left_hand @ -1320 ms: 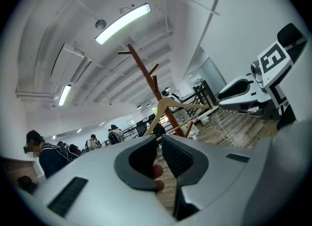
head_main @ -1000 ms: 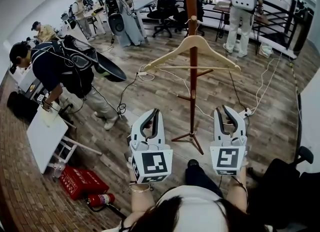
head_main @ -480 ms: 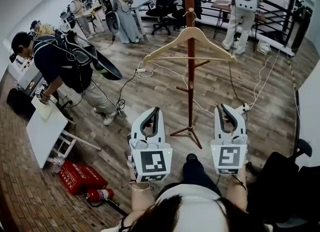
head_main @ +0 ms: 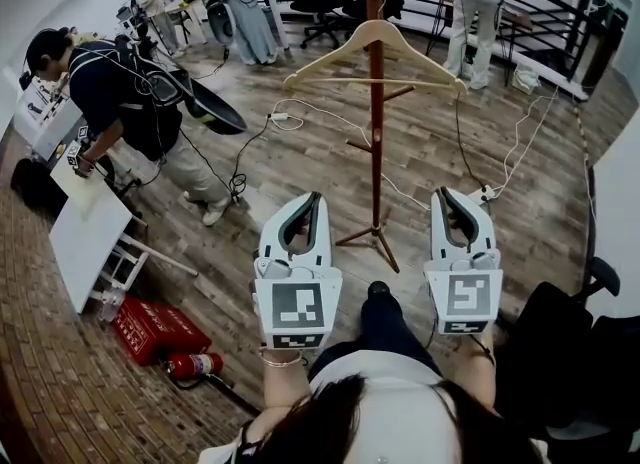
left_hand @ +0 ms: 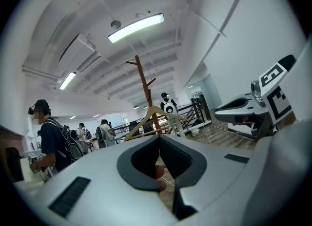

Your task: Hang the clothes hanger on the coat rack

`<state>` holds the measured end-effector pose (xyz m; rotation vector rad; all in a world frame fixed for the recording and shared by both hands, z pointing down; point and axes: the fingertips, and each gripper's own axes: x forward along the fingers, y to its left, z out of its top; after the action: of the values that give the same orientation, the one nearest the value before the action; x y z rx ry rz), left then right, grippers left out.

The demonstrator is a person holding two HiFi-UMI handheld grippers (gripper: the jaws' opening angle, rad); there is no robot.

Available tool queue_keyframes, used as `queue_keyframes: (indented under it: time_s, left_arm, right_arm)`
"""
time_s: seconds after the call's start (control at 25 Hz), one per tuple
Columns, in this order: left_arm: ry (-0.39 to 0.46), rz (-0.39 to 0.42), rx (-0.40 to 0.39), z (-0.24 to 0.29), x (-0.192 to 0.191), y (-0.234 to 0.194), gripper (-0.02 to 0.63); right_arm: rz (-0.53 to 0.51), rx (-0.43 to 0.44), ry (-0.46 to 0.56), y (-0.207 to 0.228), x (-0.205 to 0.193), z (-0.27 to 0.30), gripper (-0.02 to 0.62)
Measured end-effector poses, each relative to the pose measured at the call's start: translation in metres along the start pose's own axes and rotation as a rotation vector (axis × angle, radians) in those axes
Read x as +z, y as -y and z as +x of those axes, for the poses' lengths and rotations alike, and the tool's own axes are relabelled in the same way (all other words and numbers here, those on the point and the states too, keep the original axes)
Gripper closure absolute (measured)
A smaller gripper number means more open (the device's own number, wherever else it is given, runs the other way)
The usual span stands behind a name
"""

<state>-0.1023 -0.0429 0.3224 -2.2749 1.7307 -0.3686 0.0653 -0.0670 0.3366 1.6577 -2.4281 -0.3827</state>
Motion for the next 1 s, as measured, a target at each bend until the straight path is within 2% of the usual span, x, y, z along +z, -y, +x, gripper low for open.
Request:
queue_keyframes:
  time_s: [0.32,0.68,1.0]
  left_arm:
    - [0.005,-0.025,-0.008,-0.022,-0.001,0.013,0.592]
    - [0.044,-0.133,-0.031,-0.04,0.0,0.028,0.592]
    - [0.059,-0.161,-0.056,-0.032,0.009,0.039,0.592]
  right_arm:
    - [0.045,0.008,-0.01,-0.01,-0.007,-0.027,0.551]
    - [0.151,0.035,0.004,-0.022,-0.007,-0.057,0.552]
    - [0.162,0.065,0.027,-0.022,-0.001,-0.057,0.554]
